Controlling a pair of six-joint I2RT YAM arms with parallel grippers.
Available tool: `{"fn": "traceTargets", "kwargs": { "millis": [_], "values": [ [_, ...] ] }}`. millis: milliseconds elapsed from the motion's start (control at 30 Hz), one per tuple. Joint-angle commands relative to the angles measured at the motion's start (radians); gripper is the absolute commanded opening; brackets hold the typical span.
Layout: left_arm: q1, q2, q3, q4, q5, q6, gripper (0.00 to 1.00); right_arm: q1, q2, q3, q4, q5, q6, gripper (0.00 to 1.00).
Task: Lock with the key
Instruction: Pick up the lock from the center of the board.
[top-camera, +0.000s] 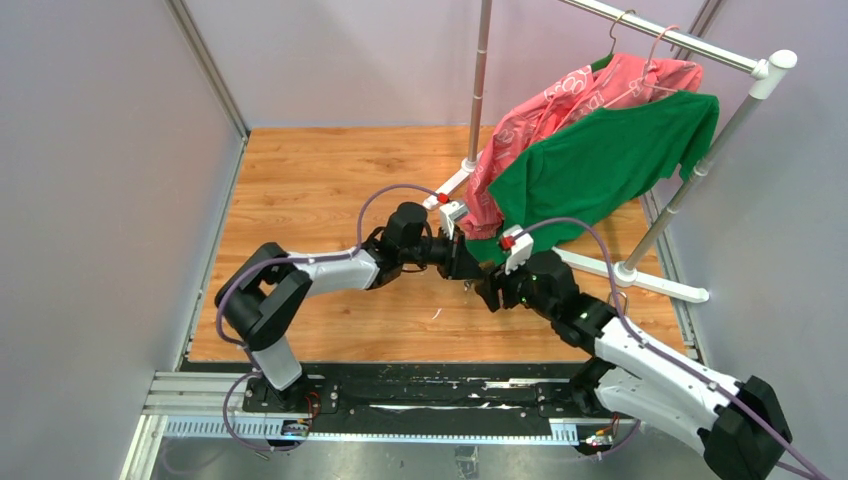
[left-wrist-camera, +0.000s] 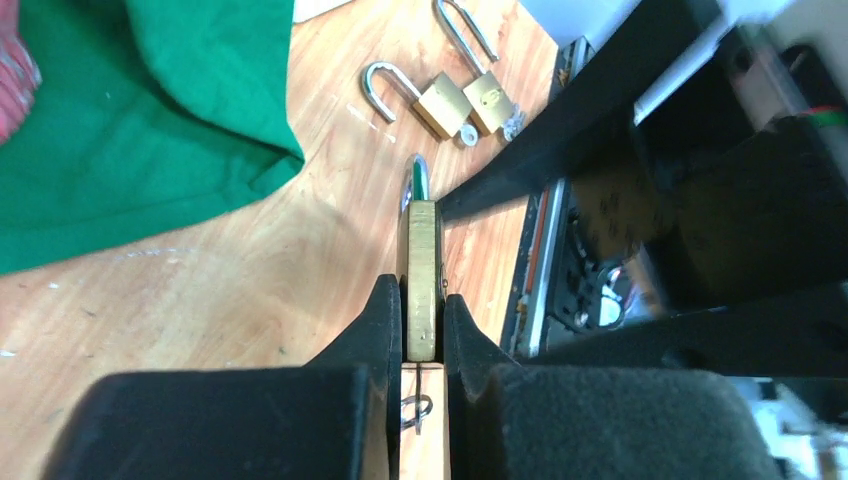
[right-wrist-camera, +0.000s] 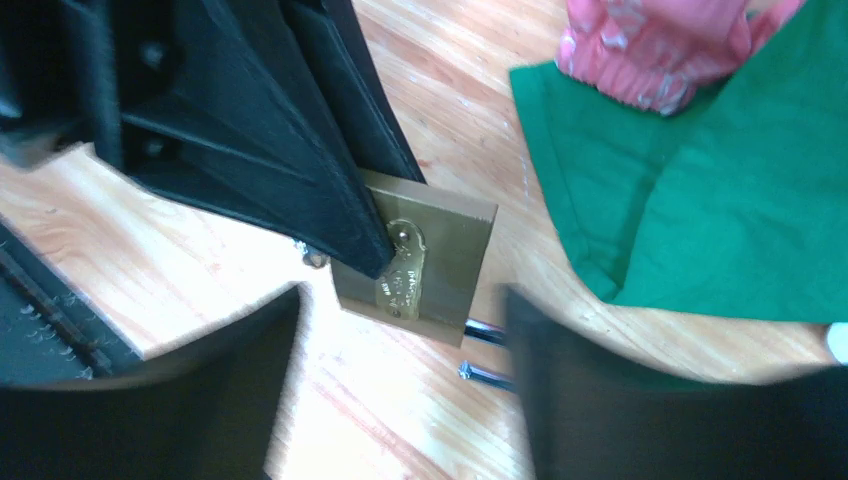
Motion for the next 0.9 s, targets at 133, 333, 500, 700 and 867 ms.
{"fn": "traceTargets", "kwargs": {
  "millis": [133,333,500,700,867],
  "values": [
    [0.021,-0.241,-0.005,-0.145,0.101,0.36,0.0,-0.047,-0.132,0.308,-0.371,-0.27,-0.137,0.94],
    [0.024,-0.438,0.112,-0.657,0.146,0.772,0.0,-0.076,-0.188,0.447,-0.506,-0.49,-0.275,0.94],
    [0.035,-0.558,0.17,-0.82,0.201,0.824,0.0,-0.085,-0.079,0.493,-0.518,-0.658,-0.359,0.79],
    [0.035,-0.674,0.135,-0.795,0.178,0.762,0.0,-0.086,0.052,0.527,-0.426,-0.76,-0.287,0.7],
    [0.035,-0.692,0.107,-0.741,0.198,0.696,0.0,-0.07,0.093,0.453,-0.166,-0.849,-0.118,0.65]
  ]
}}
